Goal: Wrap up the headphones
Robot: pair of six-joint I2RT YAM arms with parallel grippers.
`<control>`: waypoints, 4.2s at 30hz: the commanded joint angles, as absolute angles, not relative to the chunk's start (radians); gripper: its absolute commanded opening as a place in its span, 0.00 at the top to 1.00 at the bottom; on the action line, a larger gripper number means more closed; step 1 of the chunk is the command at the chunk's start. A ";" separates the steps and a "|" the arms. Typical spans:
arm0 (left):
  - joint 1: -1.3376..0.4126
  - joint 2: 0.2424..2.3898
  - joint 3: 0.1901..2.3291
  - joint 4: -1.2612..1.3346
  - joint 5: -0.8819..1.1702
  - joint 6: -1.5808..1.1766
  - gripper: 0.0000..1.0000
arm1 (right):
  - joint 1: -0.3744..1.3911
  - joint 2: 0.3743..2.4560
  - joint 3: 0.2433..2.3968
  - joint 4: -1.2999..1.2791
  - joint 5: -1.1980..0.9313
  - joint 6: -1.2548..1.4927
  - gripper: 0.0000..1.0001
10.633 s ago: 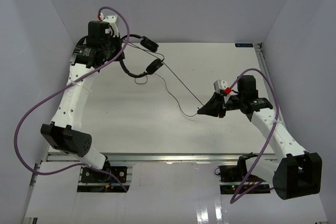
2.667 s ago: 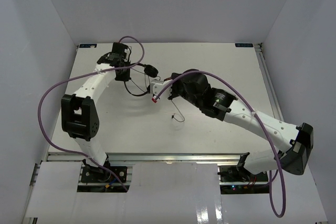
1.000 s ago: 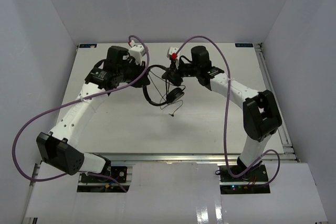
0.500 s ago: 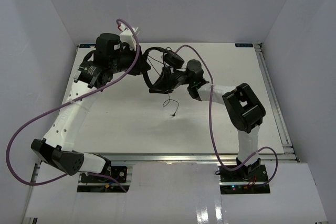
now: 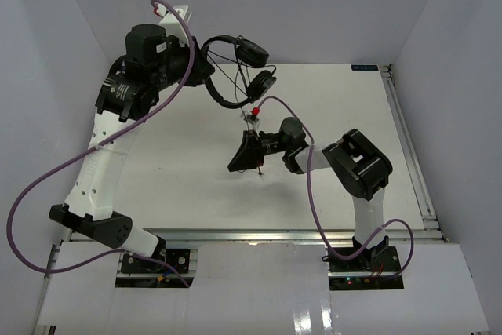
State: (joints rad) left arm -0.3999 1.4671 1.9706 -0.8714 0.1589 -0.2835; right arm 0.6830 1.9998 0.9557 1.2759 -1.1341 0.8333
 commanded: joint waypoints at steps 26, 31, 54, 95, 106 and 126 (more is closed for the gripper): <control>-0.162 1.366 1.863 -0.647 -0.090 -0.392 1.00 | 0.670 1.802 0.769 1.081 -1.159 0.593 0.92; -0.123 1.420 1.804 -0.610 -0.182 -0.370 1.00 | 0.698 1.655 0.880 0.313 -0.953 0.022 0.92; -0.151 1.687 1.464 -0.510 -0.196 -0.148 1.00 | 0.957 1.417 1.290 -0.228 0.244 -0.954 0.92; -0.076 1.452 1.312 -0.398 0.465 -0.445 1.00 | 0.698 1.241 1.228 -0.310 -0.154 -0.943 0.92; -0.005 1.553 1.415 -0.362 0.430 -0.577 1.00 | 0.754 1.235 1.259 -0.455 -0.276 -1.017 0.92; -0.018 1.714 1.455 -0.268 0.423 -0.680 1.00 | 1.014 1.444 1.519 -0.500 -0.149 -1.101 0.92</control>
